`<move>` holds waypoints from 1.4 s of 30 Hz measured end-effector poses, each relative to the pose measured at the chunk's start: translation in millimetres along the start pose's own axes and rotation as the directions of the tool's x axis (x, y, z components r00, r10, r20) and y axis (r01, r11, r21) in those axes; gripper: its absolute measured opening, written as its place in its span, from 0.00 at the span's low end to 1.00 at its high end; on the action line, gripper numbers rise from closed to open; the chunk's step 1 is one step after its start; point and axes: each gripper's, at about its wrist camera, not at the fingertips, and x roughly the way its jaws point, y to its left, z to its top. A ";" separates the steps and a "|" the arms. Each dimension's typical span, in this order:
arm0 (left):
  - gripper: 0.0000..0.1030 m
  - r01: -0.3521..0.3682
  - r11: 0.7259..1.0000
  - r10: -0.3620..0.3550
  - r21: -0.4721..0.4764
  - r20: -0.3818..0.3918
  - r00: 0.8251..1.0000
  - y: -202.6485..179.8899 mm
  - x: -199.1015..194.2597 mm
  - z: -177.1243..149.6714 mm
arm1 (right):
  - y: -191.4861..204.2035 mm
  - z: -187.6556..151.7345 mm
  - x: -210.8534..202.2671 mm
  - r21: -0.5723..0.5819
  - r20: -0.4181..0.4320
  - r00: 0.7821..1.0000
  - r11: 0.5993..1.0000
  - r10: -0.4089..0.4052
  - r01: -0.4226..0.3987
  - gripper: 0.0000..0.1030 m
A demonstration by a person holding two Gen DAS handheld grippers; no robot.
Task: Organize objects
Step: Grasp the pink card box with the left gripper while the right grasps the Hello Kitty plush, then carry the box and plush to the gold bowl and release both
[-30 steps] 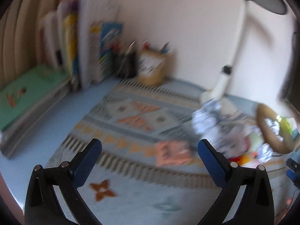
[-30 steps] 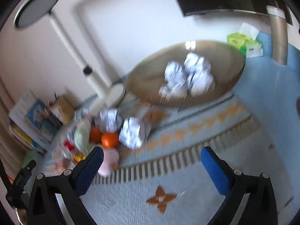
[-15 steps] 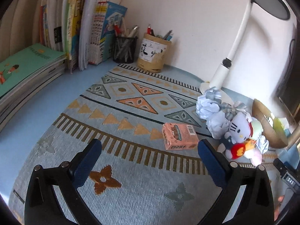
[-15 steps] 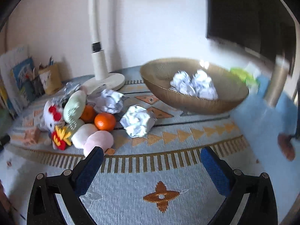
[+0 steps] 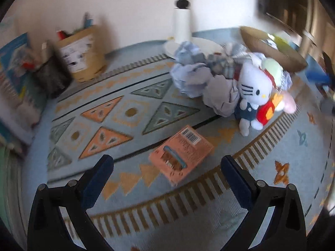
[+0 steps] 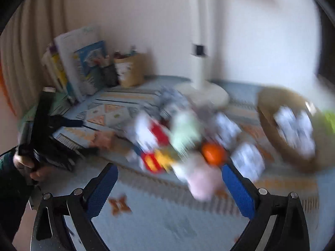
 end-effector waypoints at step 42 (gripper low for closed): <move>0.63 -0.053 0.925 0.131 -0.375 0.186 0.974 -55.1 -39.7 -42.5 | -119.4 -137.9 -54.1 0.669 -0.035 0.967 0.724 0.252 -0.165 0.64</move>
